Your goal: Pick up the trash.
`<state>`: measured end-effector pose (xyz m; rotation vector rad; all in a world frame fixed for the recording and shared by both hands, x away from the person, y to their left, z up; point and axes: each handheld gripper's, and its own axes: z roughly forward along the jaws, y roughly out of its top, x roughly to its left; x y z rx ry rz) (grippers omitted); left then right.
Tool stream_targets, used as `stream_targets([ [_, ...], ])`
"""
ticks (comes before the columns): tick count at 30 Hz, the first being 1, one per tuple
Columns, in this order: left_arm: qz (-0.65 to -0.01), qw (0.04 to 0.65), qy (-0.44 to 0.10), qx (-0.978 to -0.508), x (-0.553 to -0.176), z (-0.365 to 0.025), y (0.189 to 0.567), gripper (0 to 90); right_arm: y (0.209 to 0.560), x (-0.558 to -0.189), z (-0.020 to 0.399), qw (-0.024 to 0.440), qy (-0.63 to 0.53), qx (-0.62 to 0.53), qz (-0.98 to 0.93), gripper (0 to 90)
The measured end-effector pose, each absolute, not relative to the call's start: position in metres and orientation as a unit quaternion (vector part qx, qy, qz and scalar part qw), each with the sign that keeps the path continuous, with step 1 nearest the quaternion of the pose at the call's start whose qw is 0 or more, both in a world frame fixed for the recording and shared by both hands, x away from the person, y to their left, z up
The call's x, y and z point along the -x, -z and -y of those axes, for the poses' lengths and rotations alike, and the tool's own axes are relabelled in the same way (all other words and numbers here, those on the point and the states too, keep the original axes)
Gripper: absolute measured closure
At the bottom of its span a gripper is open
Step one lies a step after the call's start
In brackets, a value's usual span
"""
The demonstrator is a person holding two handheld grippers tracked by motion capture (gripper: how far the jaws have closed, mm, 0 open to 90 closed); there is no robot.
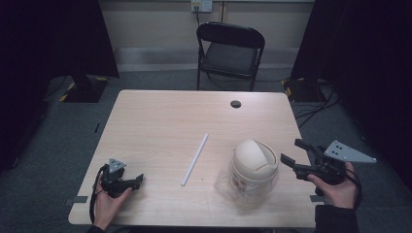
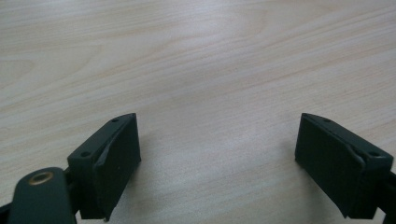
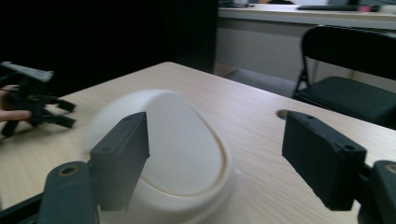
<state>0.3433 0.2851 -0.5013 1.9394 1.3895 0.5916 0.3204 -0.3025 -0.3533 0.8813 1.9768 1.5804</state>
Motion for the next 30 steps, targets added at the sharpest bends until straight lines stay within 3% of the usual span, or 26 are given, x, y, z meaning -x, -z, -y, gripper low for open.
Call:
stream_targets([
  [13,-0.533,0.334,-0.227,-0.744,-0.343,-0.285,0.501,13.7,0.366,-0.325,0.262,0.137,-0.561,-0.261,-0.773,20.8],
  [30,-0.532,0.335,-0.227,-0.744,-0.343,-0.285,0.501,13.7,0.390,-0.337,0.251,0.074,-0.543,-0.289,-0.785,20.1],
])
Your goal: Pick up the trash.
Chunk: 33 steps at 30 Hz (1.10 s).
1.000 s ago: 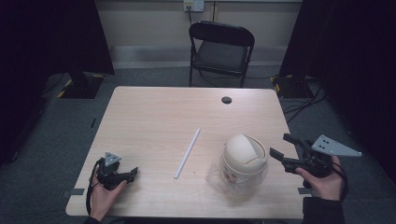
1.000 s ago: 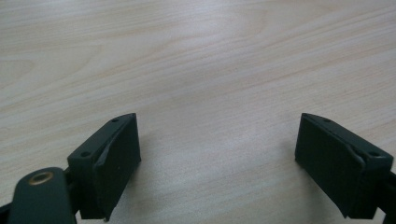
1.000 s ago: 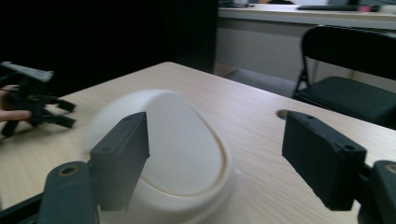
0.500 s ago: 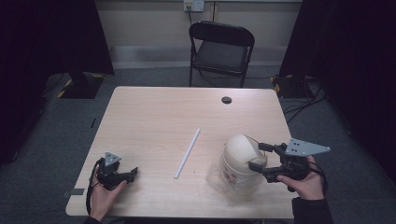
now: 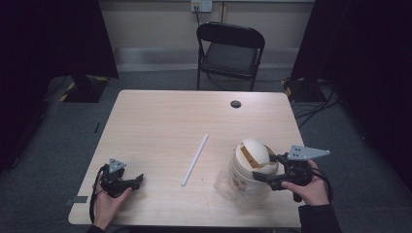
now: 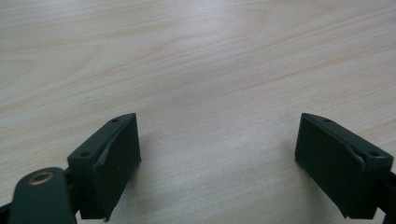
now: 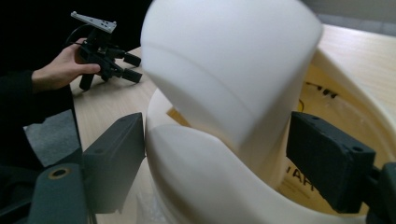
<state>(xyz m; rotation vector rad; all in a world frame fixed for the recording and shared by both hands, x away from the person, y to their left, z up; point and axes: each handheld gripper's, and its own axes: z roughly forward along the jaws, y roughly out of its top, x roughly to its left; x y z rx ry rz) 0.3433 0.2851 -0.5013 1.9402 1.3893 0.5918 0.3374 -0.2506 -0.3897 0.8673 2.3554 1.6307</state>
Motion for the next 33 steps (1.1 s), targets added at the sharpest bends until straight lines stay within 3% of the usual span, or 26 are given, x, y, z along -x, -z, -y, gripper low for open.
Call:
stream_targets([
  [5,-0.532,0.335,-0.227,-0.744,-0.343,-0.285,0.501,13.6,0.392,-0.339,0.250,0.062,-0.552,-0.290,-0.779,22.0],
  [10,-0.534,0.335,-0.229,-0.741,-0.343,-0.285,0.501,14.2,0.385,-0.336,0.258,0.079,-0.565,-0.291,-0.768,21.5],
  [17,-0.542,0.348,-0.232,-0.728,-0.340,-0.294,0.498,36.0,0.371,-0.328,0.278,0.127,-0.600,-0.304,-0.729,18.2],
  [26,-0.493,0.416,-0.265,-0.717,-0.337,-0.278,0.465,43.9,0.364,-0.324,0.299,0.191,-0.631,-0.344,-0.668,14.9],
  [33,-0.466,0.443,-0.249,-0.725,-0.345,-0.247,0.453,46.1,0.362,-0.323,0.312,0.239,-0.624,-0.384,-0.637,15.1],
])
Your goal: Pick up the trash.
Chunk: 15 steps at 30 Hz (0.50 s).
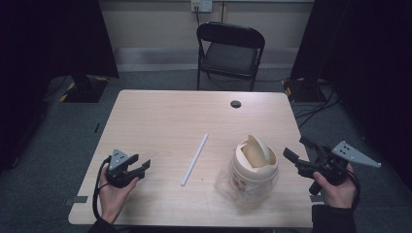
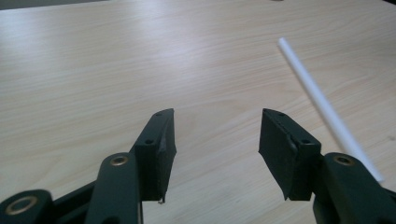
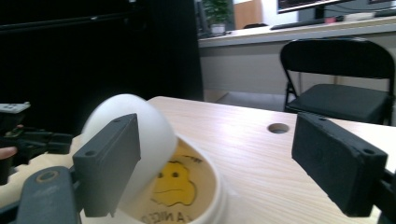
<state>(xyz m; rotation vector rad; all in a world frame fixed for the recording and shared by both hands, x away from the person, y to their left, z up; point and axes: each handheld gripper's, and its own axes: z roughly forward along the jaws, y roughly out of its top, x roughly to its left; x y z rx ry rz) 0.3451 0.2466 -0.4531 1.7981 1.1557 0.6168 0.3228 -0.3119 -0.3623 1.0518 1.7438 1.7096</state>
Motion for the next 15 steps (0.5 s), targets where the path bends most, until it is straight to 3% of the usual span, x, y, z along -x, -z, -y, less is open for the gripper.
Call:
stream_targets([
  [15,-0.413,0.461,-0.204,-0.758,-0.374,-0.162,0.450,49.8,0.386,-0.336,0.317,0.275,-0.569,-0.435,-0.641,20.3],
])
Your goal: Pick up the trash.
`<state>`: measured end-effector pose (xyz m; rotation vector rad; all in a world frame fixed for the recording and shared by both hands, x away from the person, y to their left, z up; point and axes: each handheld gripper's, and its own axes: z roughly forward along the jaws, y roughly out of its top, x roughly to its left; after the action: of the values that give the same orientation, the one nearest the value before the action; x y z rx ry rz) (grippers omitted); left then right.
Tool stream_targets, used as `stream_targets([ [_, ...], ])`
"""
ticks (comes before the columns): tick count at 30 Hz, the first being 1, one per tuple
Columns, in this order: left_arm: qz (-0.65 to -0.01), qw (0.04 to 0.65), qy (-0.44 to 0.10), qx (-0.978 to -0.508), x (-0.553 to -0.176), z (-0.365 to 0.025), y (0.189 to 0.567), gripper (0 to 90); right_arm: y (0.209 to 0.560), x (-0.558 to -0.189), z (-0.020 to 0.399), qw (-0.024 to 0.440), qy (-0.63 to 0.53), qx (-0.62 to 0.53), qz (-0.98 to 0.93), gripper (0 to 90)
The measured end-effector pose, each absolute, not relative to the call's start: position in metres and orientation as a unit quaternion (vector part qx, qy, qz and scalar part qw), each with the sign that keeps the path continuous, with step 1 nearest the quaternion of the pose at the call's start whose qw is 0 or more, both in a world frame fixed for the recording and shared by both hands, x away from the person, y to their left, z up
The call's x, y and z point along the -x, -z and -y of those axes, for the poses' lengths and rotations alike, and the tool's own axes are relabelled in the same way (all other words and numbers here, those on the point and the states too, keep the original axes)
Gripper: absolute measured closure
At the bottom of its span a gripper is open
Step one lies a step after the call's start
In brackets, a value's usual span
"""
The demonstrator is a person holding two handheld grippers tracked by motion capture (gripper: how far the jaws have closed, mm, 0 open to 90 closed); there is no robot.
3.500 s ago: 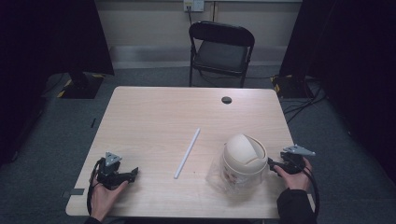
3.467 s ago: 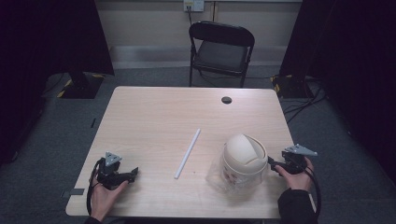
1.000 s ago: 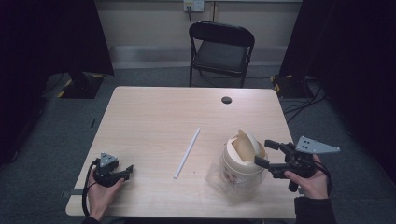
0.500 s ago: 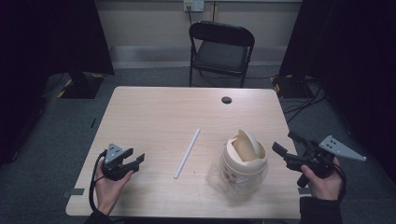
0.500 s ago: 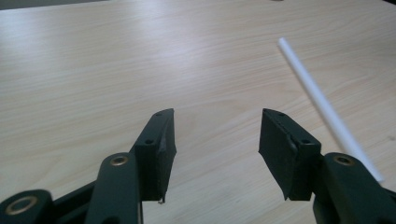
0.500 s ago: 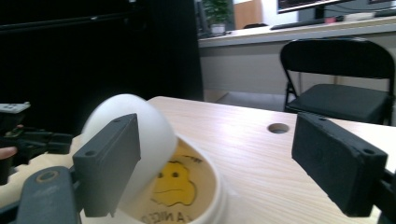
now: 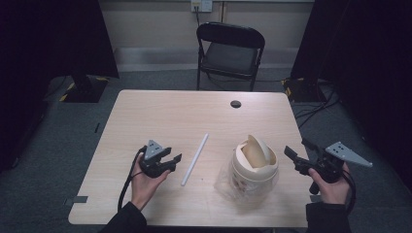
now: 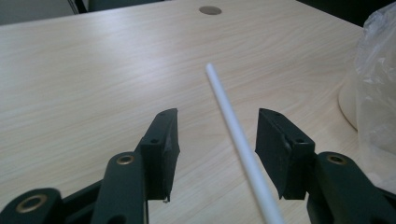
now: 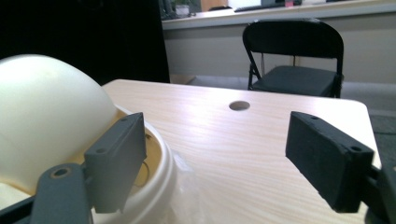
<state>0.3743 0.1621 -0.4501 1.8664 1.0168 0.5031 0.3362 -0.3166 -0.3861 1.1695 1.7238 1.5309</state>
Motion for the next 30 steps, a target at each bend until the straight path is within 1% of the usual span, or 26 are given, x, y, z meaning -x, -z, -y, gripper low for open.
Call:
stream_targets([
  [3,-0.406,0.451,-0.196,-0.770,-0.378,-0.150,0.456,50.6,0.392,-0.339,0.318,0.276,-0.559,-0.446,-0.642,20.6],
  [10,-0.407,0.442,-0.174,-0.780,-0.383,-0.132,0.465,53.1,0.398,-0.342,0.321,0.276,-0.548,-0.460,-0.642,21.5],
  [14,-0.409,0.413,-0.164,-0.797,-0.387,-0.120,0.475,56.7,0.400,-0.342,0.321,0.274,-0.546,-0.464,-0.642,22.0],
  [19,-0.403,0.391,-0.163,-0.811,-0.392,-0.113,0.483,59.5,0.400,-0.343,0.322,0.272,-0.545,-0.465,-0.642,22.2],
  [26,-0.408,0.374,-0.161,-0.817,-0.398,-0.111,0.489,65.1,0.401,-0.343,0.323,0.272,-0.544,-0.465,-0.643,22.6],
  [30,-0.412,0.361,-0.162,-0.821,-0.399,-0.112,0.491,70.3,0.402,-0.343,0.323,0.271,-0.543,-0.466,-0.644,22.7],
])
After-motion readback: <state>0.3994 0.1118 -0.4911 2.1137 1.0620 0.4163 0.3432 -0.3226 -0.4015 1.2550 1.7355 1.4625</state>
